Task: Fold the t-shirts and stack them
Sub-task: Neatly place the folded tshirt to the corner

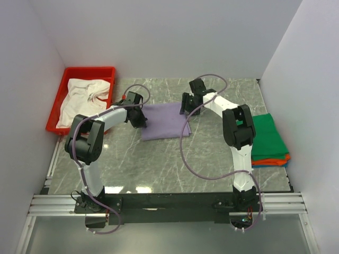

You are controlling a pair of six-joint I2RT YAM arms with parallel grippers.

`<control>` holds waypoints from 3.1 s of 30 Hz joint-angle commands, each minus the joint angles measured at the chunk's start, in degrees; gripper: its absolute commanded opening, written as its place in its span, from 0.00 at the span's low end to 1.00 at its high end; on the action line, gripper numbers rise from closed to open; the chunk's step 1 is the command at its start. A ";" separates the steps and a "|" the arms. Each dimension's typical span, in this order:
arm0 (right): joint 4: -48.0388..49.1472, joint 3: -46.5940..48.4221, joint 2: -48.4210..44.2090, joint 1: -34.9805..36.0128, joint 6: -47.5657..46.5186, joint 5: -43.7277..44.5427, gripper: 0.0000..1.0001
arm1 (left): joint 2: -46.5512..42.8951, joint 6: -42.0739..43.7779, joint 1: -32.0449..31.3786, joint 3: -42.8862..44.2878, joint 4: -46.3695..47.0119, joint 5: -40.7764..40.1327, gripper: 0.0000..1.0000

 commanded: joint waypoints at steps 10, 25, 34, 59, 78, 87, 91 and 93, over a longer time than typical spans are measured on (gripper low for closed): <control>-4.37 3.18 3.69 5.23 3.81 8.17 0.35 | -0.23 2.13 -0.56 7.02 -5.94 -1.47 0.00; -18.16 9.86 4.13 4.62 16.19 27.15 0.00 | -19.73 8.81 -2.49 5.80 -13.16 2.21 0.01; -24.67 11.88 2.46 -4.06 24.99 29.44 0.00 | -26.59 11.27 -2.75 1.32 -13.07 4.50 0.01; -49.01 22.43 -7.64 -23.41 45.91 35.95 0.00 | -25.36 11.18 -3.99 -1.50 -9.56 10.48 0.01; -54.65 27.27 -17.39 -29.30 44.06 39.03 0.00 | -24.40 11.01 -4.60 -1.85 -9.29 11.62 0.01; -53.51 28.15 -20.21 -32.64 38.71 37.71 0.00 | -23.61 11.01 -4.86 -1.32 -9.55 11.27 0.01; -53.07 28.06 -21.00 -33.79 37.12 37.01 0.00 | -23.26 11.01 -4.86 -1.15 -9.73 11.18 0.01; -52.54 27.89 -21.70 -34.14 36.16 37.01 0.00 | -22.99 11.01 -4.86 -1.15 -9.64 11.09 0.01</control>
